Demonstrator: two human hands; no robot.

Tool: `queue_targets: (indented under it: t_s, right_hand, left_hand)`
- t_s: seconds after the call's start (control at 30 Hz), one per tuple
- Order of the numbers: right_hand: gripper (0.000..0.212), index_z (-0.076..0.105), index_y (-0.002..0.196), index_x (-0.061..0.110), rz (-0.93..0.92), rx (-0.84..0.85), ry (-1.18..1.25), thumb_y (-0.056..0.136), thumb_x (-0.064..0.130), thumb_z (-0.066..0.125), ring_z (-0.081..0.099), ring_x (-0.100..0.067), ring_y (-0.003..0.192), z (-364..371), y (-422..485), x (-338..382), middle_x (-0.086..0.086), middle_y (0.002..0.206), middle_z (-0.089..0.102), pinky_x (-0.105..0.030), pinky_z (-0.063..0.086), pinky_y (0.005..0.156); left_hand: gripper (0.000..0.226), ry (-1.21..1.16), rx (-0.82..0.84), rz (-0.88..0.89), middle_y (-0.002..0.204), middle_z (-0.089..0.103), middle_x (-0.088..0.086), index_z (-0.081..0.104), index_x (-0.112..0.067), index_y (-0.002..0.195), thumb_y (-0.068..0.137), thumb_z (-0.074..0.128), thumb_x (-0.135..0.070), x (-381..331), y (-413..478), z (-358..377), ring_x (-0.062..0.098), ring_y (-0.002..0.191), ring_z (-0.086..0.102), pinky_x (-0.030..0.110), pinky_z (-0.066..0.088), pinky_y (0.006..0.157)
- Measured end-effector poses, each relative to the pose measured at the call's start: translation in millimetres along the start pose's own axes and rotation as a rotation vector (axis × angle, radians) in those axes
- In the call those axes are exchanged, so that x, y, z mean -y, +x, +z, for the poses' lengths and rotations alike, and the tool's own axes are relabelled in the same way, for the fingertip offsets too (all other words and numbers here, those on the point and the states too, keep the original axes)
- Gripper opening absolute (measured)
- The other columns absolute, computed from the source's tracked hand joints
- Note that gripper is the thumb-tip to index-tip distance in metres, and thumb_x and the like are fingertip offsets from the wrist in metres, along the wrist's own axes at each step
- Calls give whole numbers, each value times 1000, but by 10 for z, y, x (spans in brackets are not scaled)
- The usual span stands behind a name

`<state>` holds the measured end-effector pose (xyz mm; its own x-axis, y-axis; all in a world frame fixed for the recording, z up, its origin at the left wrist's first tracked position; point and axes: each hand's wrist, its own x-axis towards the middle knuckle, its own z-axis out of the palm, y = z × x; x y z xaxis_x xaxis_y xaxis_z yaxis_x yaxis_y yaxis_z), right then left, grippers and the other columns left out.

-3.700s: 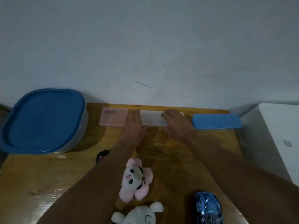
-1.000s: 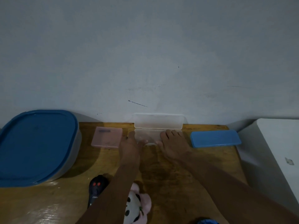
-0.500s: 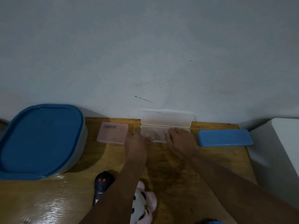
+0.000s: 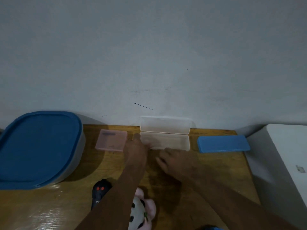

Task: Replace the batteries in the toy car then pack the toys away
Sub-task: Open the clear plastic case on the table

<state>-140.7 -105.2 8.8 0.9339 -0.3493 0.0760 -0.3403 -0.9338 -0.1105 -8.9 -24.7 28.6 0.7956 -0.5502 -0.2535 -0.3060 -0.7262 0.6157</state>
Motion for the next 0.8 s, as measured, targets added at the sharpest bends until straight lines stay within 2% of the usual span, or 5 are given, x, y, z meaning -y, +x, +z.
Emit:
queue_targets:
  t_s: [0.1,0.27,0.47,0.53,0.8]
  right_hand:
    - [19,64,81,27,-39,-16,-123,85,46,62,63,-13,58,174,-95,35,7,75,69,-23,44,45]
    - [24,66,77,24,-96,-152,-157,71,42,80,62,-10,59,256,-12,69,5,75,67,-19,46,46]
    - [28,63,90,19,-118,-141,-9,94,39,43,59,-17,81,447,1,32,0,93,64,-30,54,64]
    - [29,63,92,20,-144,-138,18,94,40,42,59,-18,85,418,-32,31,0,96,65,-30,54,68]
    - [30,62,105,23,-119,-99,112,94,47,46,55,-15,99,245,-165,-34,4,109,65,-30,49,81]
  left_hand:
    - [43,-17,7,-13,115,63,13,53,-10,124,88,67,-29,-10,-1,-4,29,107,58,26,35,69]
    - [47,-17,5,-21,117,62,16,52,-9,125,87,68,-30,8,30,14,32,108,57,28,35,70]
    - [43,-49,18,-45,115,62,15,54,-9,120,86,70,-28,6,37,22,28,102,58,22,36,67]
    - [38,-92,27,-65,115,62,15,55,-7,117,86,70,-24,-6,43,17,25,98,57,13,36,63]
    - [45,-15,13,-35,114,63,15,53,-10,121,85,70,-31,7,30,26,30,104,60,29,40,70]
